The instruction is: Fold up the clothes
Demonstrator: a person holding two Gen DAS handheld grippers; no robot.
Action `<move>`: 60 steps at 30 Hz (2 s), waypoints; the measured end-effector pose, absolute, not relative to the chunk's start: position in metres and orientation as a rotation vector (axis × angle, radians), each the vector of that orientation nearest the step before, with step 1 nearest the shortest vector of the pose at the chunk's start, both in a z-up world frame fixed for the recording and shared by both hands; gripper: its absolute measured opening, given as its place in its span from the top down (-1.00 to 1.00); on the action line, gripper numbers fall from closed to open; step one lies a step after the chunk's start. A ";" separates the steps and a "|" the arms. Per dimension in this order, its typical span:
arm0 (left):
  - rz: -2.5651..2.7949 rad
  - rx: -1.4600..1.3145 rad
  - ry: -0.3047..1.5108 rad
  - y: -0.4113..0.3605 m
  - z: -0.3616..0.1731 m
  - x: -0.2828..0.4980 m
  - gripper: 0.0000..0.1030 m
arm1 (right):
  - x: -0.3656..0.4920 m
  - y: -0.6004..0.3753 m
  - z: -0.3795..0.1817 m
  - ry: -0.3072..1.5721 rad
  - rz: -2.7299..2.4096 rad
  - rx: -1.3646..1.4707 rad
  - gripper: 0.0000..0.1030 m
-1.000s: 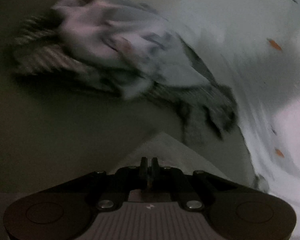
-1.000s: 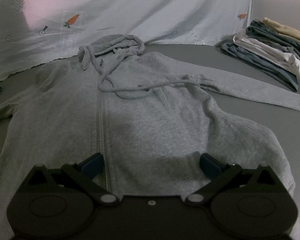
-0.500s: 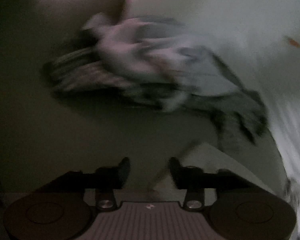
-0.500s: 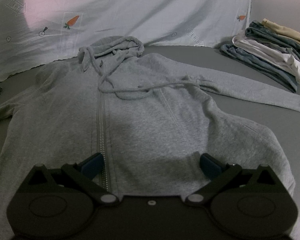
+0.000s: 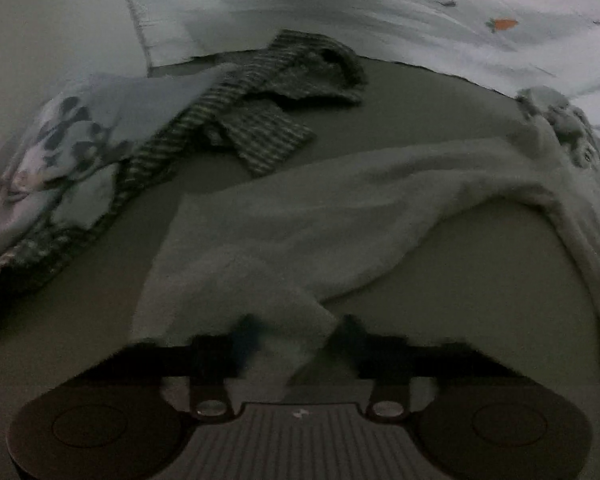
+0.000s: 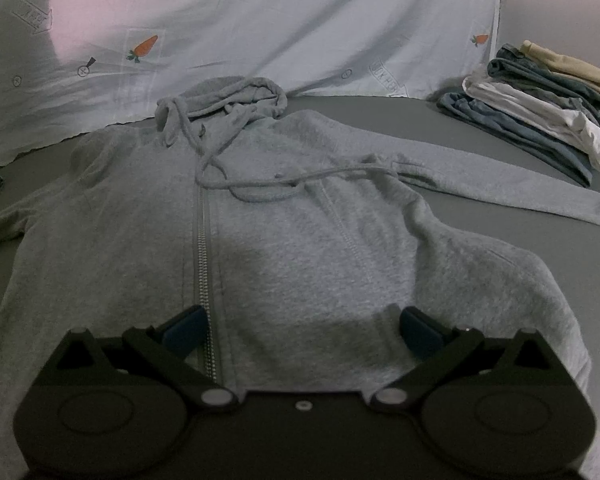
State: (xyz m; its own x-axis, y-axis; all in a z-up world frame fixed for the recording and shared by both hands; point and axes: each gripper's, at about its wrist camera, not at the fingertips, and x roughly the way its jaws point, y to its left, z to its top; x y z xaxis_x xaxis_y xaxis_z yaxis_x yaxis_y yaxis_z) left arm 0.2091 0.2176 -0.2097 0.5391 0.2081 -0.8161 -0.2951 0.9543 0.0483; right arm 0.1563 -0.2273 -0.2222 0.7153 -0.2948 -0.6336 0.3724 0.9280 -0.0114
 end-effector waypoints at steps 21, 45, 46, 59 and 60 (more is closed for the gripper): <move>0.245 0.194 0.914 0.185 -0.207 0.219 -0.21 | 0.156 -0.227 -0.223 0.671 -0.372 0.119 -1.00; 0.662 -0.244 0.890 0.311 -0.180 0.210 0.83 | 0.156 -0.227 -0.223 0.671 -0.369 0.117 -1.00; 0.696 -0.280 0.894 0.321 -0.184 0.208 0.83 | 0.156 -0.227 -0.223 0.671 -0.369 0.117 -1.00; 0.819 -0.302 0.941 0.352 -0.195 0.198 0.42 | 0.157 -0.226 -0.222 0.675 -0.373 0.116 -1.00; 0.824 -0.300 0.948 0.352 -0.195 0.198 0.38 | 0.157 -0.226 -0.222 0.676 -0.373 0.116 -1.00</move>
